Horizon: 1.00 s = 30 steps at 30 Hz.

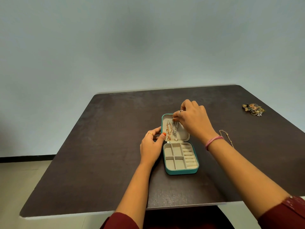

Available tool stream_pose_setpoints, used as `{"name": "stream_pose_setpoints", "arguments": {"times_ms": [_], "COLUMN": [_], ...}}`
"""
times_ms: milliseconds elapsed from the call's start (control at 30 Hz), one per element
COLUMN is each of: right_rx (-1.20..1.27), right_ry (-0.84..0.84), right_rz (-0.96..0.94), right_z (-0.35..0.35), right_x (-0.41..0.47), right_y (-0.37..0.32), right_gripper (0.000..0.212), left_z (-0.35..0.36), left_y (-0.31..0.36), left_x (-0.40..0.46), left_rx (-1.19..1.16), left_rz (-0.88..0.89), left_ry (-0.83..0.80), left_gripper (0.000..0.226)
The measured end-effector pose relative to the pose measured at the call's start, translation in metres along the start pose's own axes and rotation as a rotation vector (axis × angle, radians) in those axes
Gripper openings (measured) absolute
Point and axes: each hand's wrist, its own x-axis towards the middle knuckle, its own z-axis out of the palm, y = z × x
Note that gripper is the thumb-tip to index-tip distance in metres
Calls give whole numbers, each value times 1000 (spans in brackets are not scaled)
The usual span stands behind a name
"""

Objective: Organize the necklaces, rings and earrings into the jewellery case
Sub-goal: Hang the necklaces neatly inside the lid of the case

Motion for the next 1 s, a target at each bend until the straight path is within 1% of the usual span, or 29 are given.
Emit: {"name": "stream_pose_setpoints", "arguments": {"times_ms": [67, 300, 400, 533, 800, 1000], "right_rx": [-50, -59, 33, 189, 385, 486], "right_ry": [-8, 39, 78, 105, -11, -114], "right_rz": [-24, -108, -92, -11, 114, 168], "right_z": [0, 5, 6, 8, 4, -1], "right_x": [1, -2, -3, 0, 7, 16], "right_y": [0, 5, 8, 10, 10, 13], "right_gripper": [15, 21, 21, 16, 12, 24], "left_z": [-1, -2, -3, -3, -5, -5], "left_y": [-1, -4, -4, -2, -2, -2], "left_x": [1, 2, 2, 1, 1, 1], "left_rx": [-9, -64, -89, -90, -93, -101], "left_rz": [1, 5, 2, 15, 21, 12], "left_ry": [0, -18, -33, -42, -50, -54], "left_gripper": [27, 27, 27, 29, 31, 32]}}
